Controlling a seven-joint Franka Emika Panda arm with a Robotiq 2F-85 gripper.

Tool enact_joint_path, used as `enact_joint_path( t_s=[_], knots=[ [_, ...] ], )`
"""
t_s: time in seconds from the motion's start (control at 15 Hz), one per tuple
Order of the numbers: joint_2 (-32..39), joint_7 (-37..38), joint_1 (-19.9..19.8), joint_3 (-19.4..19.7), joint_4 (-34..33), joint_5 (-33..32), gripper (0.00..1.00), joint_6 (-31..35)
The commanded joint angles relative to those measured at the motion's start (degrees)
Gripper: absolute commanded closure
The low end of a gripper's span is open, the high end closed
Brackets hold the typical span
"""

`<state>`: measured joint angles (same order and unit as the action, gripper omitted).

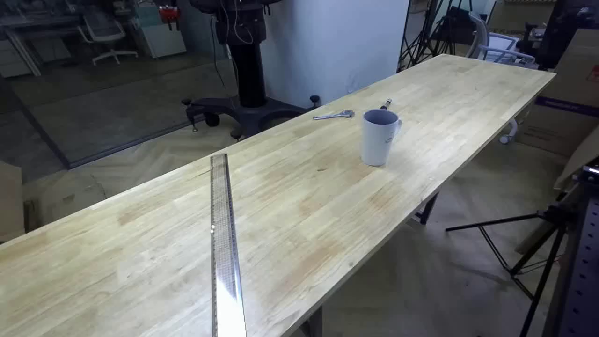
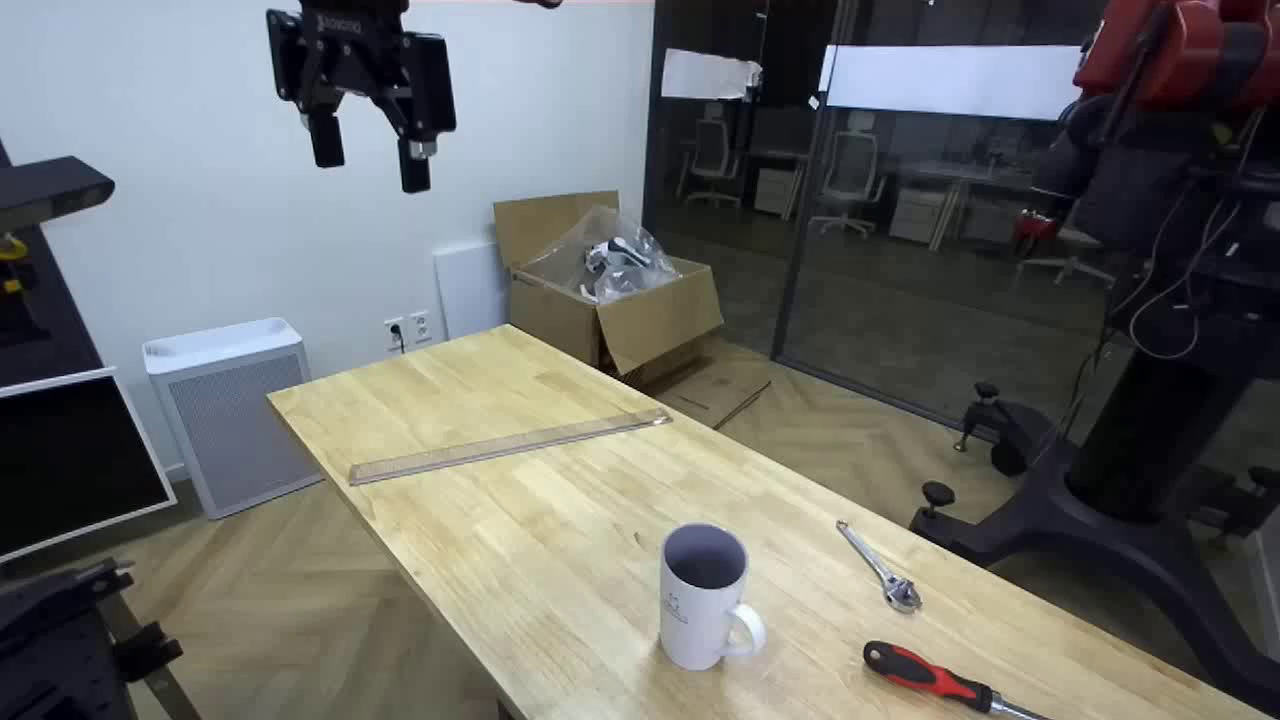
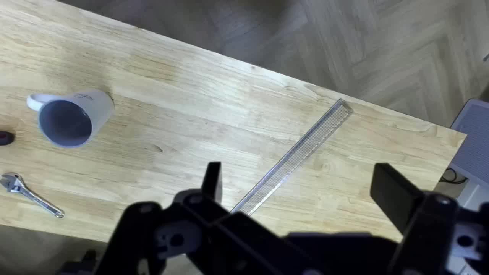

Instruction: Move the mug to the left

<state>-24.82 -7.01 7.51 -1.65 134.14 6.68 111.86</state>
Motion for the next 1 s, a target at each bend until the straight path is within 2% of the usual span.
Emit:
enact_joint_path(
  t_s=[0.0, 0.73, 0.93],
  knots=[
    [0.03, -0.12, -0.45, -0.4, -0.1, 0.17, 0.0, -0.16],
    [0.02, -0.12, -0.45, -0.4, -0.1, 0.17, 0.0, -0.11],
    [-0.33, 1.43, -2.69, 0.01, 1.76, -2.3, 0.0, 5.25]
  ],
)
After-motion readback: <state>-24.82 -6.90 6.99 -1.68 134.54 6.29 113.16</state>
